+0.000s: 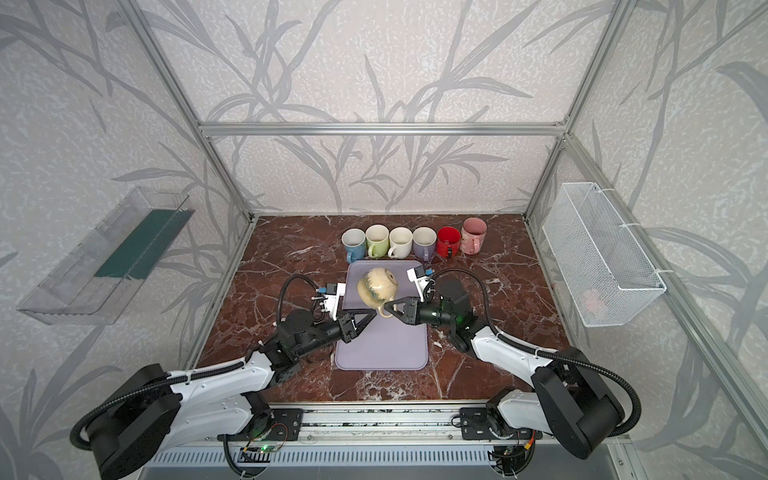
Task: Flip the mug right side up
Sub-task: 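Lift the cream mug with the right gripper while the left gripper approaches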
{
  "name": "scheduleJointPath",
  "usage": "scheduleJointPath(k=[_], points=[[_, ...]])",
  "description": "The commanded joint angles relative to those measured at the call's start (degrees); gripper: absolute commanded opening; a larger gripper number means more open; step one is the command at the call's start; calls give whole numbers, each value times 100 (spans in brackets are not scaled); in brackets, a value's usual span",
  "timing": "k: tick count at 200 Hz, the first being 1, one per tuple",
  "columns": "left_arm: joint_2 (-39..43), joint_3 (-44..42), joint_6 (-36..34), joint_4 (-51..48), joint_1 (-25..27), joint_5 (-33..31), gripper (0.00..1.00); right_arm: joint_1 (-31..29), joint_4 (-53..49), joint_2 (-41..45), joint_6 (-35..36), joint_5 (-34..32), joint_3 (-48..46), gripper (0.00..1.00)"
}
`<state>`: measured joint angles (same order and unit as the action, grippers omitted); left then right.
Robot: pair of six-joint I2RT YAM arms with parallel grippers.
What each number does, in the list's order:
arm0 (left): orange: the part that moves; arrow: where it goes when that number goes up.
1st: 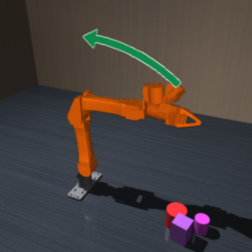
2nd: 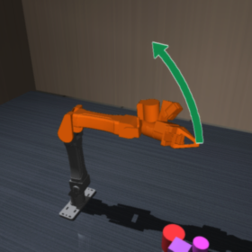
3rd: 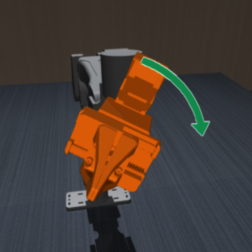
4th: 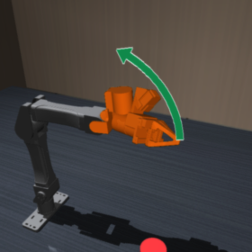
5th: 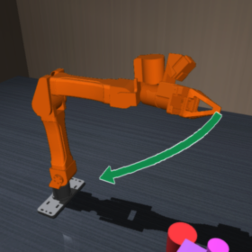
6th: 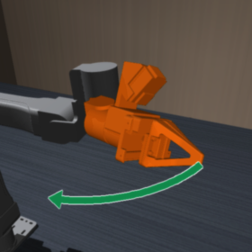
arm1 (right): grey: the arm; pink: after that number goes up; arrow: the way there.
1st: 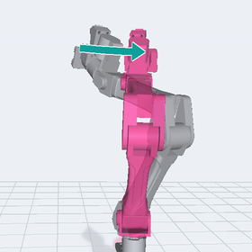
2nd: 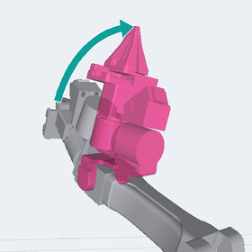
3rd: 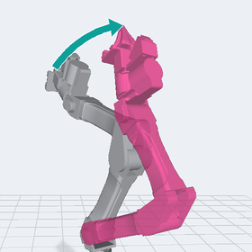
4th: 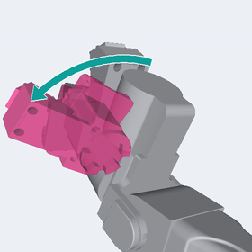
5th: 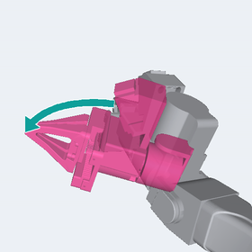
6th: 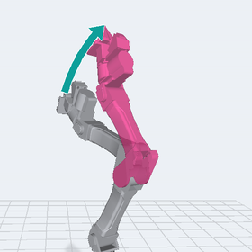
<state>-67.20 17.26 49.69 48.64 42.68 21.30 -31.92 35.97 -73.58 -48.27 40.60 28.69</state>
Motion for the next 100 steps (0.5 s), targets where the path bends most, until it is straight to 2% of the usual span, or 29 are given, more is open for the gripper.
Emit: scheduleJointPath(k=[1, 26, 100], points=[[-219, 24, 231, 729, -28, 268, 22, 16, 1247, 94, -86, 229, 62, 0], [-493, 75, 341, 1097, -27, 324, 22, -4, 1298, 125, -70, 220, 52, 0], [-865, 241, 475, 1622, -40, 346, 34, -24, 1510, 153, -113, 291, -52, 0]])
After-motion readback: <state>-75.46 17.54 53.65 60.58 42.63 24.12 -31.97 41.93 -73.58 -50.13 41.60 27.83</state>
